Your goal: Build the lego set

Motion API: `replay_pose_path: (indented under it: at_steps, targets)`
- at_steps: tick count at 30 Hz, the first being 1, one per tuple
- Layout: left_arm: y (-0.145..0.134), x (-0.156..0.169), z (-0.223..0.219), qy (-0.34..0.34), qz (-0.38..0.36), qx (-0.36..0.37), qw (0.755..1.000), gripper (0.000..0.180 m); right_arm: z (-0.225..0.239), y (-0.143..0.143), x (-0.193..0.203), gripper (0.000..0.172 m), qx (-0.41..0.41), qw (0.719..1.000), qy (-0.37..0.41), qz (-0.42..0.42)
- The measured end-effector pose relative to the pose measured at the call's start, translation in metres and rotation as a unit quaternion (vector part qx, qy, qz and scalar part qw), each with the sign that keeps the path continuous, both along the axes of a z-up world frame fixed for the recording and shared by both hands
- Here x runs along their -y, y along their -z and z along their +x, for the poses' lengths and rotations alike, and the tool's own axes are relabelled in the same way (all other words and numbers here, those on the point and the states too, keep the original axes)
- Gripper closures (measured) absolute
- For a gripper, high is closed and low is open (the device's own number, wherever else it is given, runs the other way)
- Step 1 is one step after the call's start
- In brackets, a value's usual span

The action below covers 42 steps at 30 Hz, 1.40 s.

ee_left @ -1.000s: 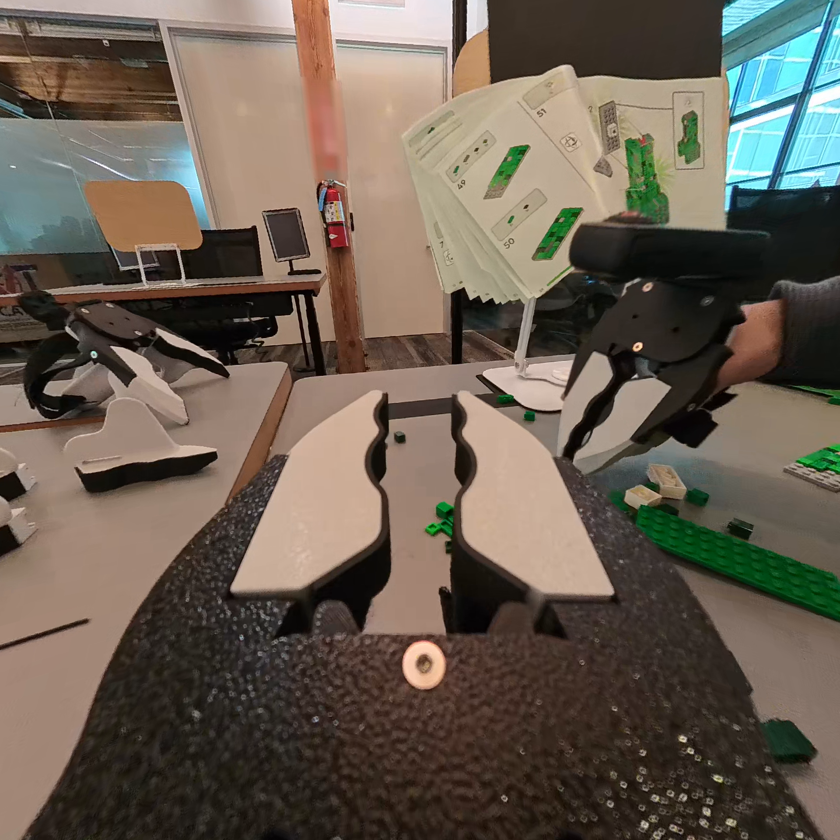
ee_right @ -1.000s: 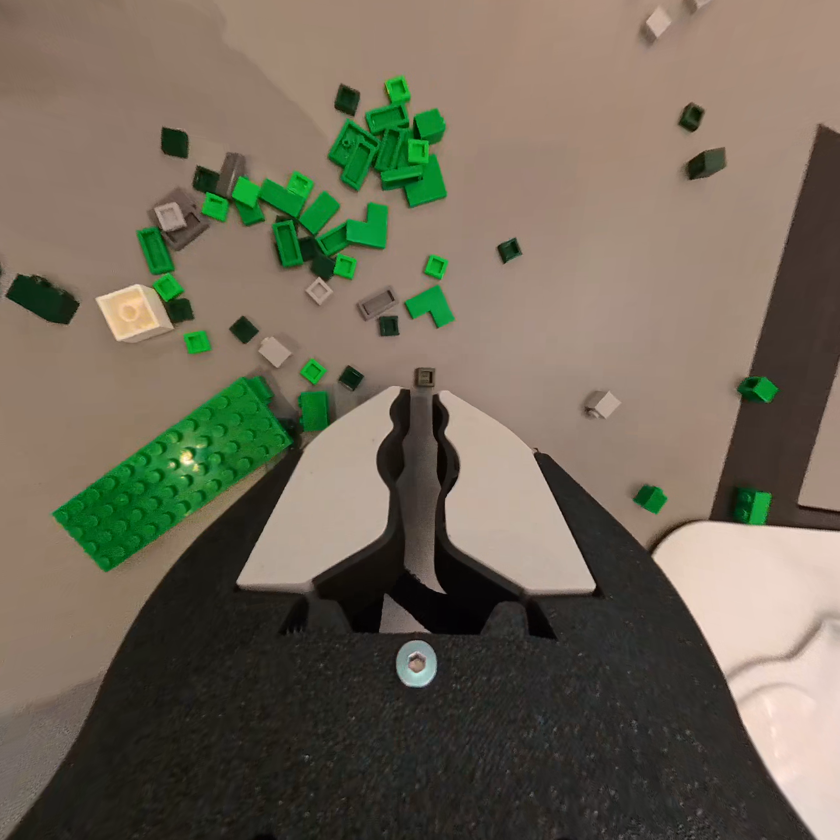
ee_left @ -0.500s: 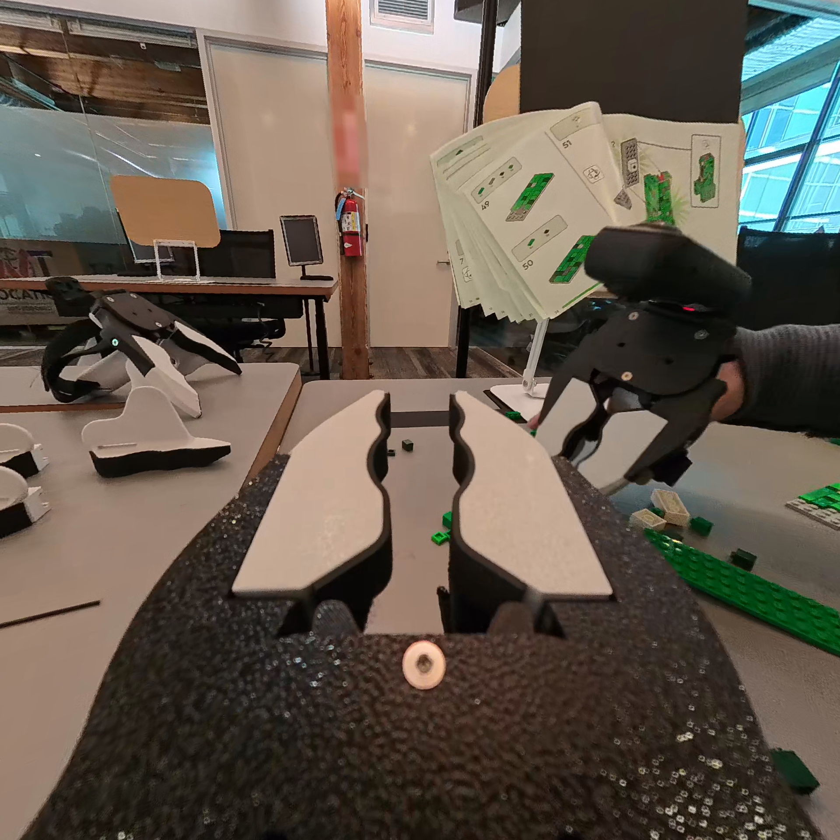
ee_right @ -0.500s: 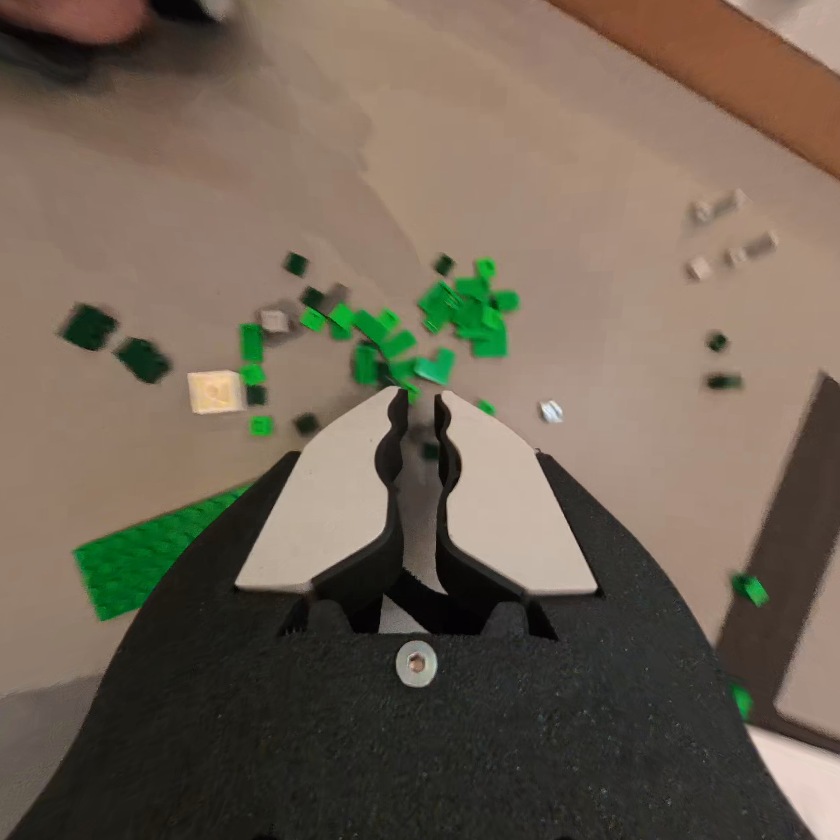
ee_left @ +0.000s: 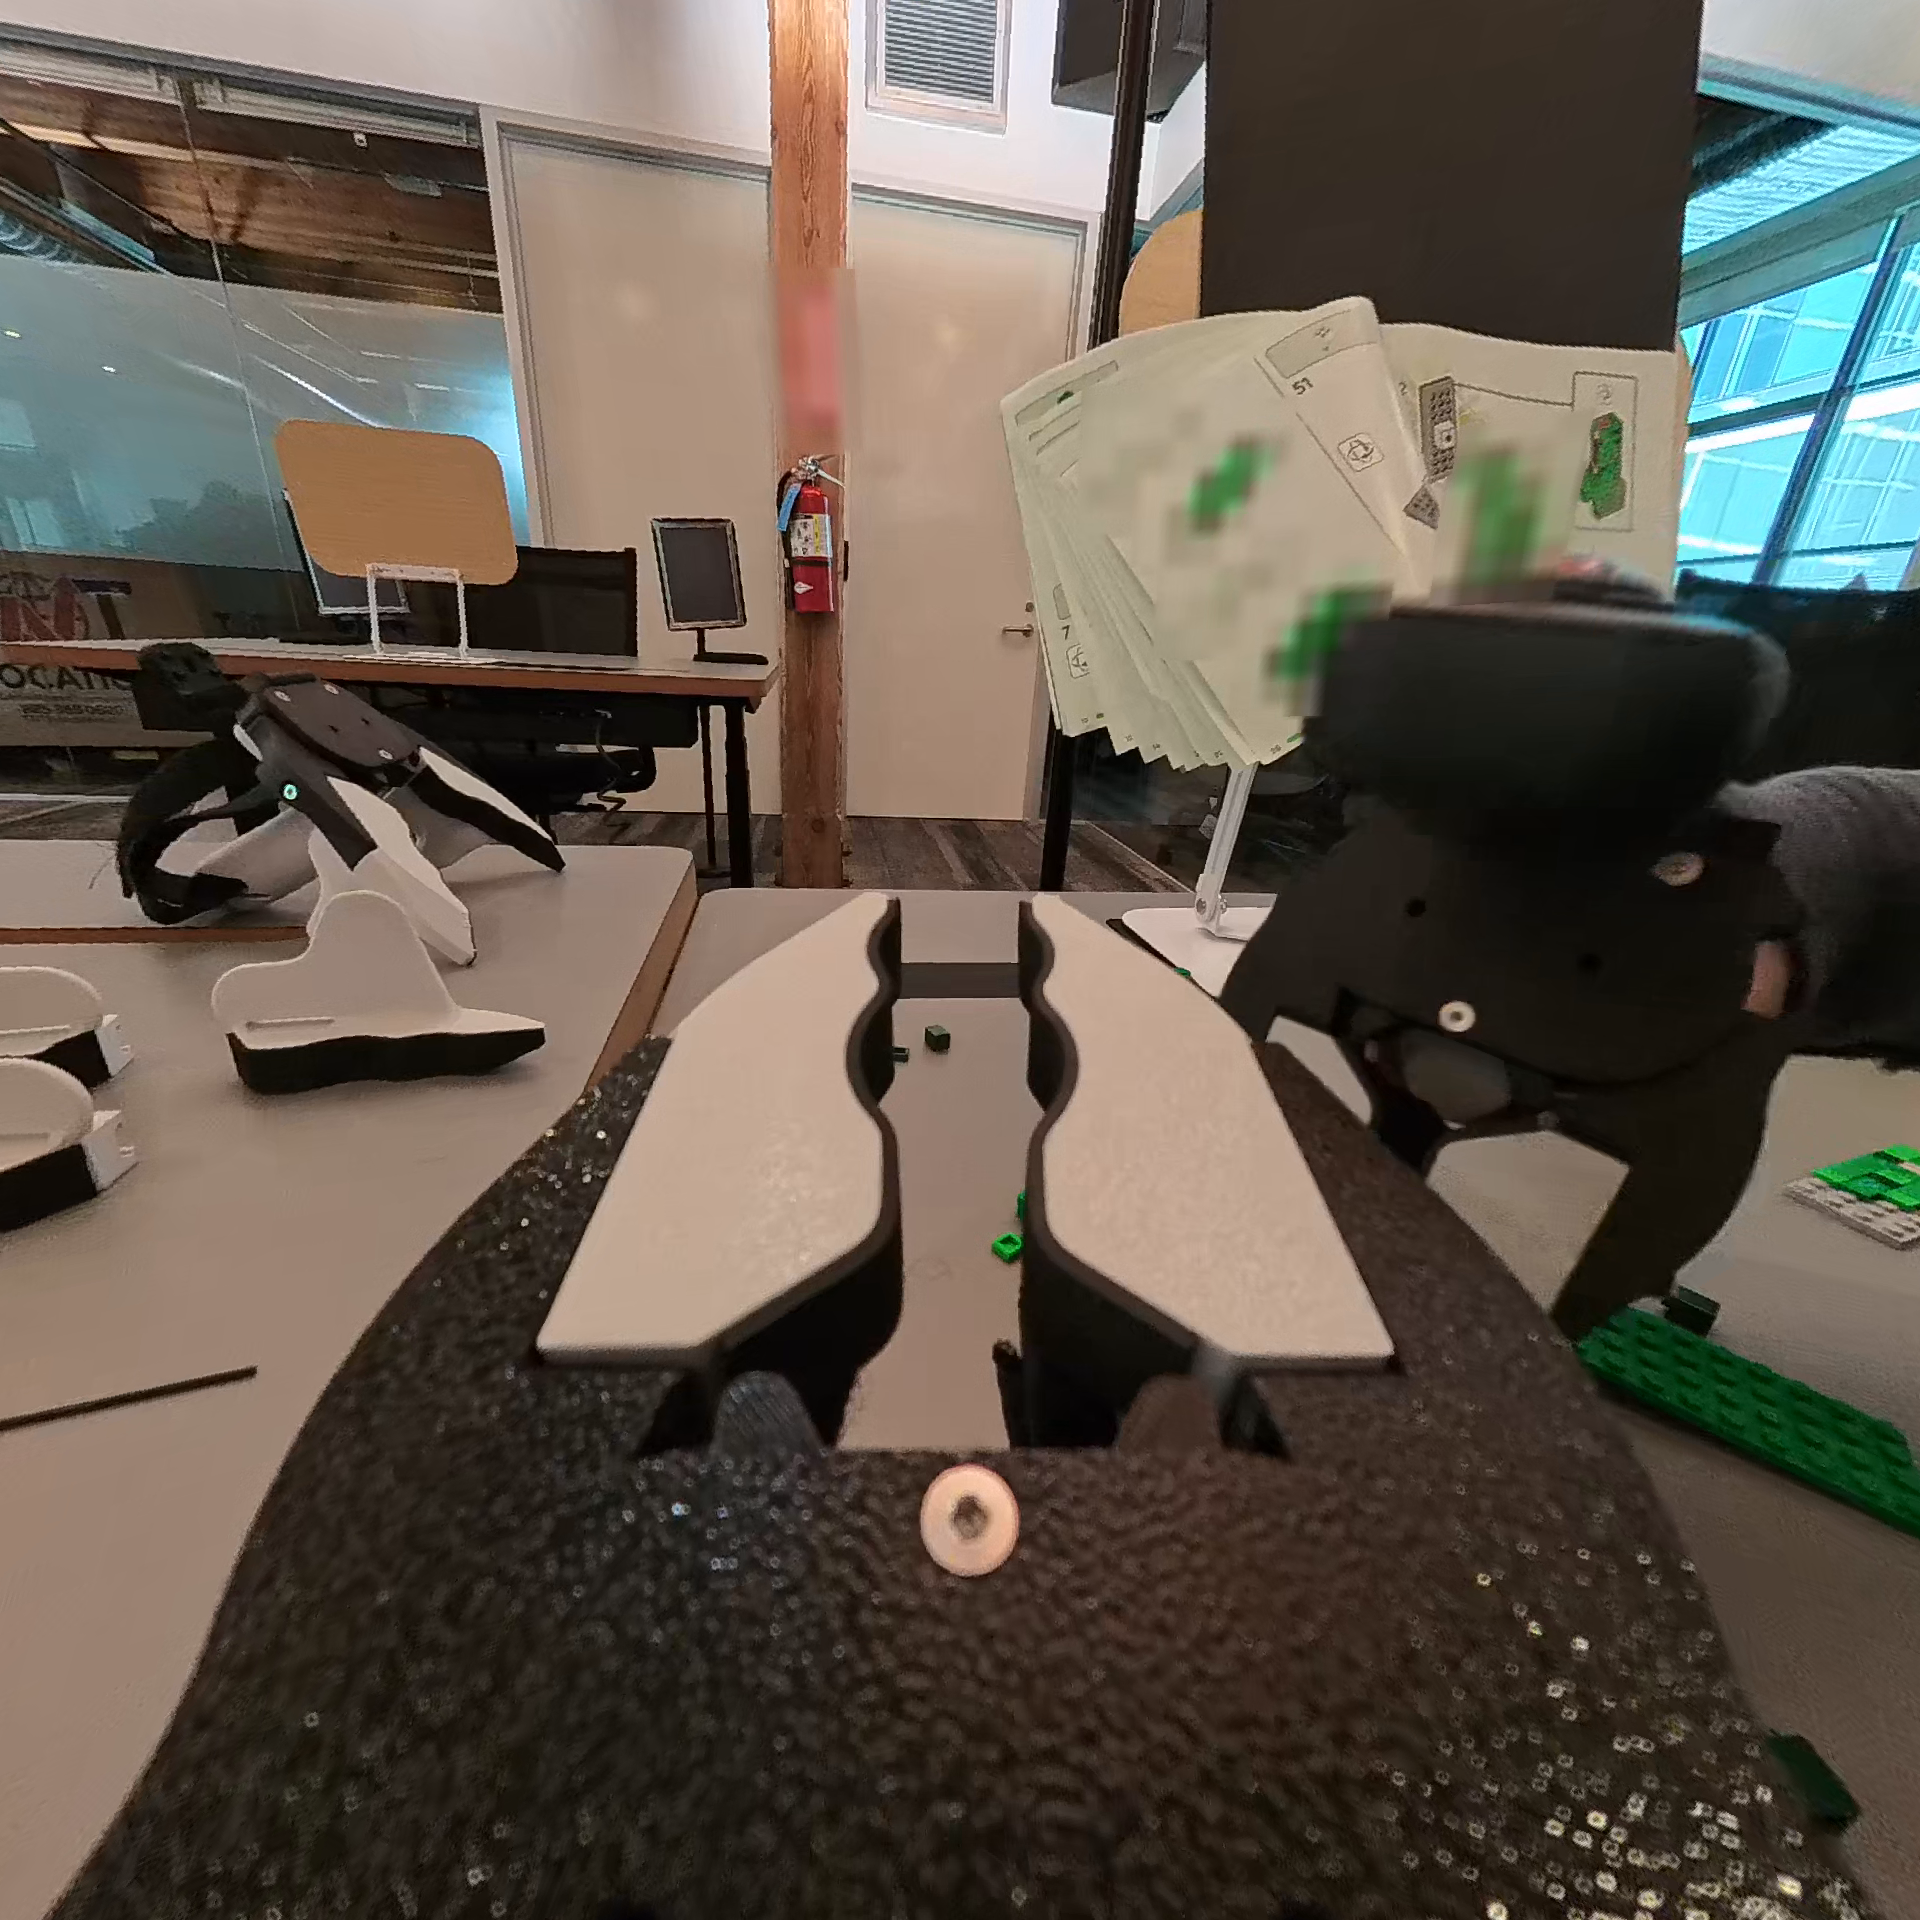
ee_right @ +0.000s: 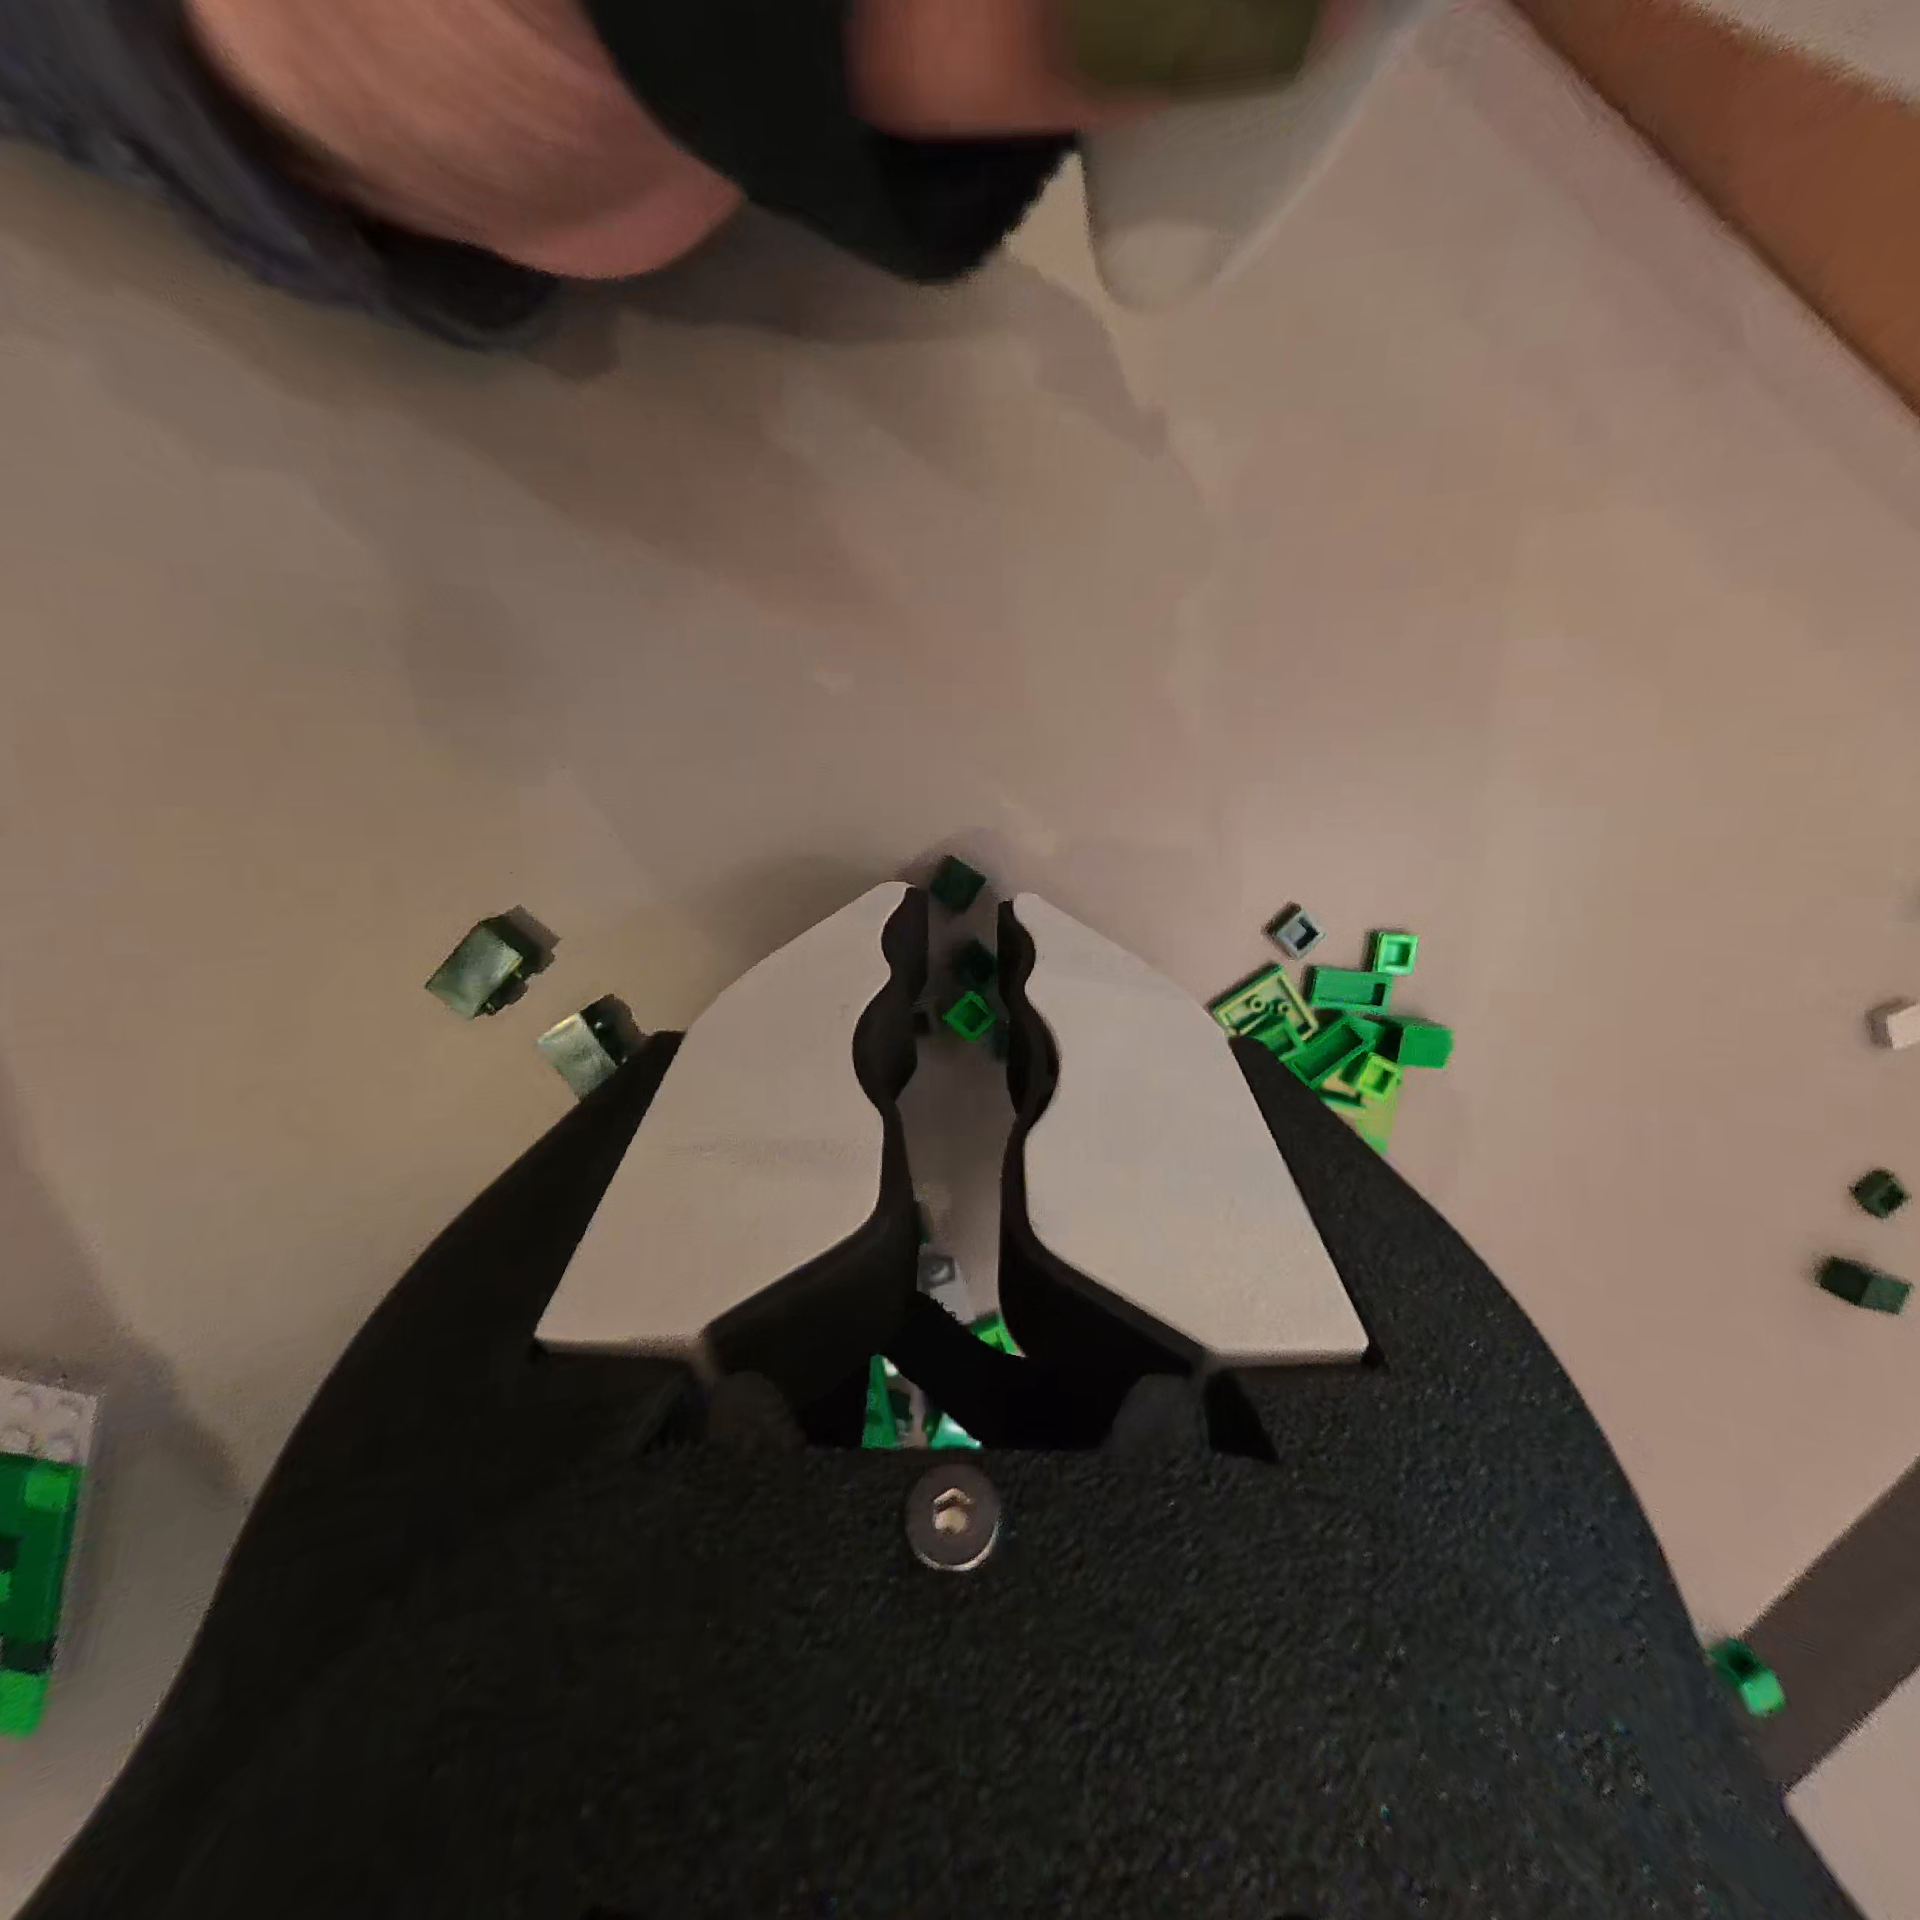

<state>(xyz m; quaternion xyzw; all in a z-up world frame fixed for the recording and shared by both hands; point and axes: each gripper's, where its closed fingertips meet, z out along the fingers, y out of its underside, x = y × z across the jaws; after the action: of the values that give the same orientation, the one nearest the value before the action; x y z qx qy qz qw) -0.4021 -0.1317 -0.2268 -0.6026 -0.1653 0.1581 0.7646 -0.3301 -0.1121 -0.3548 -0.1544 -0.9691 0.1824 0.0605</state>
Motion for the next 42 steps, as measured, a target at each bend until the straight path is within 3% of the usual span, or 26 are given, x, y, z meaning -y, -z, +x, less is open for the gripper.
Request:
replay_pose_path:
  at_steps: [18,21,26,34,42]
  targets:
    - [-0.001,0.002,-0.002,0.002,0.006,0.009,1.0,0.162,-0.004,0.001,0.004,0.163,0.011,0.993,0.114,0.005]
    - [-0.002,0.003,-0.002,0.001,0.006,0.008,1.0,0.162,-0.01,0.0,-0.008,0.163,0.01,0.978,0.208,0.012]
    - [-0.004,0.007,-0.004,-0.007,0.012,0.006,1.0,0.164,-0.007,-0.009,-0.001,0.151,-0.031,0.953,0.29,-0.084]
    - [-0.003,0.007,-0.005,-0.001,0.018,0.013,1.0,0.165,0.001,0.002,0.009,0.149,-0.1,0.932,0.338,-0.084]
    - [-0.003,0.004,-0.003,0.006,0.016,0.013,1.0,0.166,-0.002,0.003,0.01,0.158,-0.094,0.92,0.371,-0.087]
